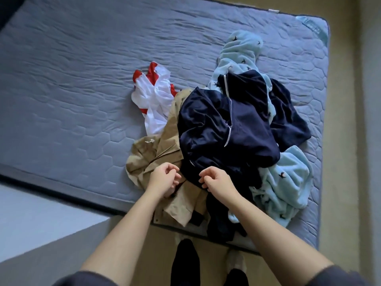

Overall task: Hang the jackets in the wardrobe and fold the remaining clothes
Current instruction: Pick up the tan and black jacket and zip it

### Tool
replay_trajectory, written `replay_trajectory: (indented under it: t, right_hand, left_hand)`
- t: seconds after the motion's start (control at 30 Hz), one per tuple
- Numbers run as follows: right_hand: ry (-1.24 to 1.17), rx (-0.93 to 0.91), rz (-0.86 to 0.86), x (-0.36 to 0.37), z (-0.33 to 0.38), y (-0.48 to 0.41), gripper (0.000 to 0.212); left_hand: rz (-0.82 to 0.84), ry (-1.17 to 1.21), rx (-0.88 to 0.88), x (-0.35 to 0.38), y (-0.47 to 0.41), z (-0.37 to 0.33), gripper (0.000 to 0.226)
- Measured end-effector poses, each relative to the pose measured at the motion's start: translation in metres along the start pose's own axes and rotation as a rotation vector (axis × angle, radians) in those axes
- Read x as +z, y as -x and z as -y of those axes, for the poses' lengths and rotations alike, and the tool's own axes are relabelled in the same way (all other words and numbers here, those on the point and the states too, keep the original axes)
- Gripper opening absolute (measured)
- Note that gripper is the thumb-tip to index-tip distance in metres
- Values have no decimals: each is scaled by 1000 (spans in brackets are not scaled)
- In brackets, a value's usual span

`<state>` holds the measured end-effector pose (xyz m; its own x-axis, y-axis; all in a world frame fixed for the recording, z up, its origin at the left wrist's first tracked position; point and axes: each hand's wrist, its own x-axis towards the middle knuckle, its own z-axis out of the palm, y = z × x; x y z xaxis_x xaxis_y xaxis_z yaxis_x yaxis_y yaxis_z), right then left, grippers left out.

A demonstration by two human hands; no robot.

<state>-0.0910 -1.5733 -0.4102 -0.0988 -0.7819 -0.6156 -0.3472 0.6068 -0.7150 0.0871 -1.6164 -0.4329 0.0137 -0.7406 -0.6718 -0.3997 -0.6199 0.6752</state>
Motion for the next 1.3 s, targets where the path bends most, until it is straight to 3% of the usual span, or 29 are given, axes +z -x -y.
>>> replay_trajectory:
  t: [0.13,0.33,0.37,0.5,0.57,0.6,0.7,0.73,0.87,0.97,1.03,1.2,1.3]
  right_hand:
    - [90,27,10,31,-7,-62,27]
    - [506,-71,80,59,-27,-135,33]
    - [581,-94,95,62,-29,-146,38]
    - [739,-110,109,68,-38,-180,50]
    - [748,-78,123,70,-44,-187,52]
    - [749,-69,133,71,-47,-188,53]
    - [696,-64,142,73,-53,-189,54]
    - [665,-63,138,73,-54,-188,55]
    - [401,-71,98,67,-48,-176,61]
    - [116,-177,100,67,-30,-153,69]
    - [-4,-162,52,63,-10,-132,60]
    - [-72,-310,-80,13,37,-85,68]
    - [-65,-456,-151,-24,75,-45,51]
  left_hand:
    - [37,-142,12,-27,-70,11,26]
    - [-29,-347,42,-40,-159,27,14]
    - [-55,-377,55,-37,-173,27,19]
    - [-5,-388,103,-17,-215,22,76]
    - [-11,-371,66,-8,-227,22,86]
    - [-35,-373,42,-6,-231,22,80]
    - [-106,-379,83,-10,-236,17,18]
    - [-121,-335,121,-13,-234,15,9]
    - [-108,-15,220,-18,-198,-9,19]
    - [31,183,308,-9,-154,-46,20]
    - [103,245,379,-4,-122,-74,19]
    - [68,462,516,-23,-38,-164,21]
    - [63,484,608,-36,23,-218,23]
